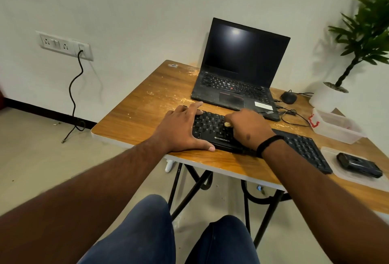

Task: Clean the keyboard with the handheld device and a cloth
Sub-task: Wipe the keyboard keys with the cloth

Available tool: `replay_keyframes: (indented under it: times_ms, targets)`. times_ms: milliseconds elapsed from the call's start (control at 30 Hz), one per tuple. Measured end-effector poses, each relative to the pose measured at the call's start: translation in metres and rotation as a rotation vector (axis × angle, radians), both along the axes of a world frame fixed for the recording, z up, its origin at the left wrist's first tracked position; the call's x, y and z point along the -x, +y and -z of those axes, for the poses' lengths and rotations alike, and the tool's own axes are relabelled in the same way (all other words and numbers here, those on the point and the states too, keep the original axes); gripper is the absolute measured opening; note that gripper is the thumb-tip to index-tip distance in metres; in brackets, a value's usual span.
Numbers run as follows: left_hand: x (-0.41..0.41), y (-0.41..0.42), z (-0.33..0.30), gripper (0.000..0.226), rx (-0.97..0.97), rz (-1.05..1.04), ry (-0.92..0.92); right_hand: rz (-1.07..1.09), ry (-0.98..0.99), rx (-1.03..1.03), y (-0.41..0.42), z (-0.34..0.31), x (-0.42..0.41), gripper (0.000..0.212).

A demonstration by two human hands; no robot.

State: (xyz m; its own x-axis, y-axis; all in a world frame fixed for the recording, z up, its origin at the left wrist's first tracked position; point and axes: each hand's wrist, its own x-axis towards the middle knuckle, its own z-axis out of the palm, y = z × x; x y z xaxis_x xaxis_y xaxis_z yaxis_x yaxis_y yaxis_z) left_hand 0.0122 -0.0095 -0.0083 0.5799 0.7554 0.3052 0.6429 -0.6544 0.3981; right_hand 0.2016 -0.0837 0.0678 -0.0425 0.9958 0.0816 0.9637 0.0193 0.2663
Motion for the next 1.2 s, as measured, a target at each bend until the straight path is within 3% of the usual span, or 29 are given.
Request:
replay_keyframes:
  times_ms: [100, 233, 533, 633, 700, 767, 833, 1000, 1100, 1200]
  targets:
    - [0.000, 0.000, 0.000, 0.132, 0.001, 0.001, -0.004, -0.007, 0.057, 0.014, -0.001, -0.005, -0.005, 0.033]
    - [0.001, -0.001, 0.000, 0.131, 0.004, 0.003, -0.002, 0.063, 0.136, -0.116, 0.003, -0.004, -0.002, 0.029]
    - [0.000, -0.001, 0.000, 0.132, -0.017, -0.008, 0.015, 0.030, 0.111, -0.012, -0.042, 0.018, 0.032, 0.022]
    - [0.000, -0.001, 0.000, 0.132, -0.013, -0.002, 0.013, 0.046, 0.252, -0.004, -0.047, 0.009, 0.023, 0.018]
    - [0.000, 0.000, 0.000, 0.133, -0.005, 0.001, 0.009, 0.107, 0.335, -0.119, -0.039, 0.002, 0.012, 0.019]
    - [0.000, 0.000, 0.000, 0.133, 0.000, 0.000, 0.005, 0.190, 0.331, -0.209, -0.033, 0.005, 0.012, 0.020]
    - [0.000, -0.001, 0.000, 0.132, 0.000, -0.003, 0.005, 0.222, 0.310, -0.163, -0.034, 0.013, 0.027, 0.021]
    - [-0.001, -0.001, 0.000, 0.131, -0.003, -0.004, 0.008, 0.095, 0.245, -0.070, -0.042, 0.025, 0.049, 0.024]
    - [0.000, -0.002, -0.001, 0.131, 0.001, 0.001, -0.001, 0.145, 0.401, -0.216, -0.037, 0.013, 0.029, 0.017]
    - [0.000, -0.002, 0.000, 0.132, 0.004, -0.006, 0.008, 0.267, 0.412, -0.383, -0.023, 0.004, 0.018, 0.015]
